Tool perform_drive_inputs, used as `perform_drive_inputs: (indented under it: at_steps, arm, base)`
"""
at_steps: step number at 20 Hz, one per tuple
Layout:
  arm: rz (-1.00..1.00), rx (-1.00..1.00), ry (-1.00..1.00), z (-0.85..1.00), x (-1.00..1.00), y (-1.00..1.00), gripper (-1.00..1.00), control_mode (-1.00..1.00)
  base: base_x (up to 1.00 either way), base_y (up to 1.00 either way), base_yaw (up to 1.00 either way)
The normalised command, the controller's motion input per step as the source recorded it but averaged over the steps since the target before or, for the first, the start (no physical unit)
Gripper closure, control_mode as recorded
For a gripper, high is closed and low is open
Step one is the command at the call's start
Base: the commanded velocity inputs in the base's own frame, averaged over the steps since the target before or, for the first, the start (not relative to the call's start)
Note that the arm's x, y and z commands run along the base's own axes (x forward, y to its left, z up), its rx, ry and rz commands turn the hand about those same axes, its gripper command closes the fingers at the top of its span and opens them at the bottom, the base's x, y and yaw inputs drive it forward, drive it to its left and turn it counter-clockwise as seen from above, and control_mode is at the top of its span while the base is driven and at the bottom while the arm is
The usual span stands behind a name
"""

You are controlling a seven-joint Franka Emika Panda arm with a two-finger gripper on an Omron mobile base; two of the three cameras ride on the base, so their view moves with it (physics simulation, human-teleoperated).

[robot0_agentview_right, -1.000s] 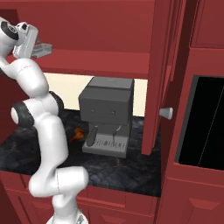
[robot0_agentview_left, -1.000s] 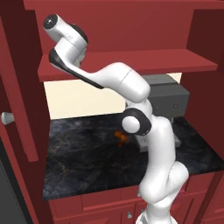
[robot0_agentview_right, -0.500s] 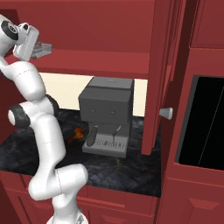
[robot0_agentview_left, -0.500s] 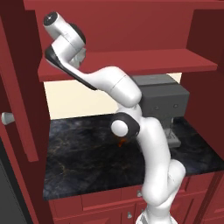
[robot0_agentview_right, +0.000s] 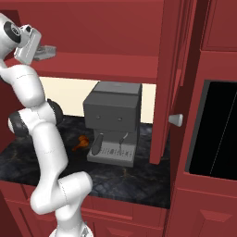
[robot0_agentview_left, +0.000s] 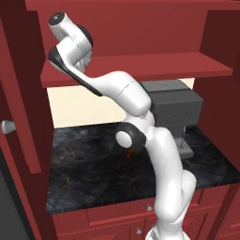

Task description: Retrieve the tupperware from the cabinet, then place the raw meat into the tupperware to avoid contamination.

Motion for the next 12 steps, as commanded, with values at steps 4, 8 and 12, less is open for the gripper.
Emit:
perform_drive_inputs:
  at_steps: [4, 8, 12]
  arm:
    - [0.0, 0.0, 0.06, -0.26, 0.0, 0.29, 1.0, -1.0]
    - [0.0, 0.0, 0.02, -0.17, 0.0, 0.29, 1.0, -1.0]
    - [0.0, -0.03, -0.02, -0.03, 0.0, 0.23, 1.0, -1.0]
  base:
    - [0.0, 0.0, 0.0]
    - [0.0, 0.0, 0.0]
    - [0.0, 0.0, 0.0]
